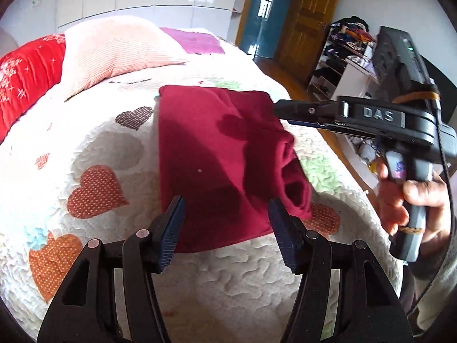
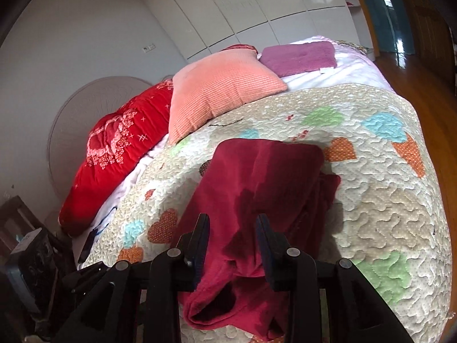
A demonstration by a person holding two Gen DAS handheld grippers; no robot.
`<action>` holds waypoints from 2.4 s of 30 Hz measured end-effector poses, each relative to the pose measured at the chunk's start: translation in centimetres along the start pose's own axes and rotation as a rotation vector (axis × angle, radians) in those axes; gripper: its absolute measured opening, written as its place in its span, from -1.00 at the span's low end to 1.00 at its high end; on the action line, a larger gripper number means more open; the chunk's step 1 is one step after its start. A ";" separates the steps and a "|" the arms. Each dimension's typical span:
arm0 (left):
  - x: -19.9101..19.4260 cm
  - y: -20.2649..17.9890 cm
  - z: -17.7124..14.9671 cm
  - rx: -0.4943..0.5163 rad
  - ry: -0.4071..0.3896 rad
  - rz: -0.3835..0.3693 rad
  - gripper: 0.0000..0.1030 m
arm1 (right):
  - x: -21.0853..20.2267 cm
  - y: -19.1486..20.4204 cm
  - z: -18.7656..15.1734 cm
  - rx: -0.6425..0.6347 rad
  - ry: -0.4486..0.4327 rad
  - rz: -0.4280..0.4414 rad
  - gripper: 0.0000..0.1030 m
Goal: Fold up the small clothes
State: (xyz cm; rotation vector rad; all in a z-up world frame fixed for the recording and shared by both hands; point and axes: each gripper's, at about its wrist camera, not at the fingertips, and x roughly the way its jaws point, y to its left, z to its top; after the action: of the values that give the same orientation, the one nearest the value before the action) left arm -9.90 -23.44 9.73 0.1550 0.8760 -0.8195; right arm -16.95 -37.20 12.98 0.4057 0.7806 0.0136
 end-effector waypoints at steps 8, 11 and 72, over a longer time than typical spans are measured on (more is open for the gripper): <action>3.3 2.1 -2.7 -0.037 0.094 0.035 0.16 | 1.7 -2.0 -5.3 -0.026 0.093 -0.175 -0.53; 3.6 2.2 -3.5 -0.058 0.107 0.034 0.16 | 1.1 -3.5 -5.8 0.015 0.062 -0.149 -0.76; 6.3 2.0 0.2 -0.118 0.046 0.102 0.27 | 3.2 -8.6 -0.7 0.182 -0.043 -0.290 -0.68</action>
State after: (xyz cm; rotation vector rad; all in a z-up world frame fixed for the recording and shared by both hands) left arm -6.08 -25.77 4.82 0.1139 0.9503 -0.6698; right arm -16.32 -44.33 7.25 0.4602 0.7954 -0.3379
